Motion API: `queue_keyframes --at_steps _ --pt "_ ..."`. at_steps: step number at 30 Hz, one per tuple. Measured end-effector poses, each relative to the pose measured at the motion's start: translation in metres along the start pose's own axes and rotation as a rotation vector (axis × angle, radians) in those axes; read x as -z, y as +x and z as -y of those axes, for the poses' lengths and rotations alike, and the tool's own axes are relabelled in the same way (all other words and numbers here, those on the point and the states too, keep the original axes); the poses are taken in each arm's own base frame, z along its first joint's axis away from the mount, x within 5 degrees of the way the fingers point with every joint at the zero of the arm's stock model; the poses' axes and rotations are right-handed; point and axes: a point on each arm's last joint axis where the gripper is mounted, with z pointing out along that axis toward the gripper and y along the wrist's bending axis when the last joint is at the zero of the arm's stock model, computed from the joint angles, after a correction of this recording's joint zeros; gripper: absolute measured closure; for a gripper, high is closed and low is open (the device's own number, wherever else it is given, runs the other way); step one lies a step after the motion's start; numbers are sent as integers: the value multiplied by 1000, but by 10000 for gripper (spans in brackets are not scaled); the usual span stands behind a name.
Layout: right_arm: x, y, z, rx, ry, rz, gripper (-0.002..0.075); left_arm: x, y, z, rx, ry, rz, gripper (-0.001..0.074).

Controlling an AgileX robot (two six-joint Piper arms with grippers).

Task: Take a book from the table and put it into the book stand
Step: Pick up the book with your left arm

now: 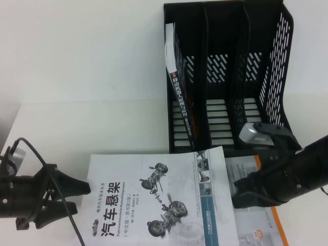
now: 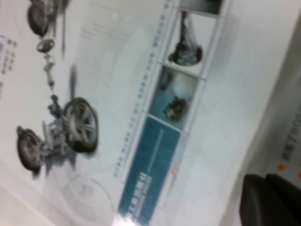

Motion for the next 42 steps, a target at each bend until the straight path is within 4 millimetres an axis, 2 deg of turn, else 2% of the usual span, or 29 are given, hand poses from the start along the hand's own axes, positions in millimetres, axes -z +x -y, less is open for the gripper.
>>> queue_keyframes --at_steps 10,16,22,27,32,39,42 --pt "-12 -2 -1 -12 -84 -4 726 -1 -1 1 1 18 0 267" --pt "-13 -3 -3 -11 -112 8 726 -11 -6 -10 32 30 -33 267" --pt "-13 -3 -3 -3 -112 8 726 -24 -14 -16 39 151 -125 267" --pt "-14 -3 -3 5 -113 8 726 -31 -19 -23 50 173 -131 267" --pt "-18 -3 -3 2 -126 3 726 -32 -19 -24 53 180 -130 267" --pt "-28 -10 -14 24 -152 -10 726 -32 -19 -25 50 168 -134 267" --pt "-30 -13 -16 36 -156 -13 726 -31 -19 -27 44 160 -138 288"
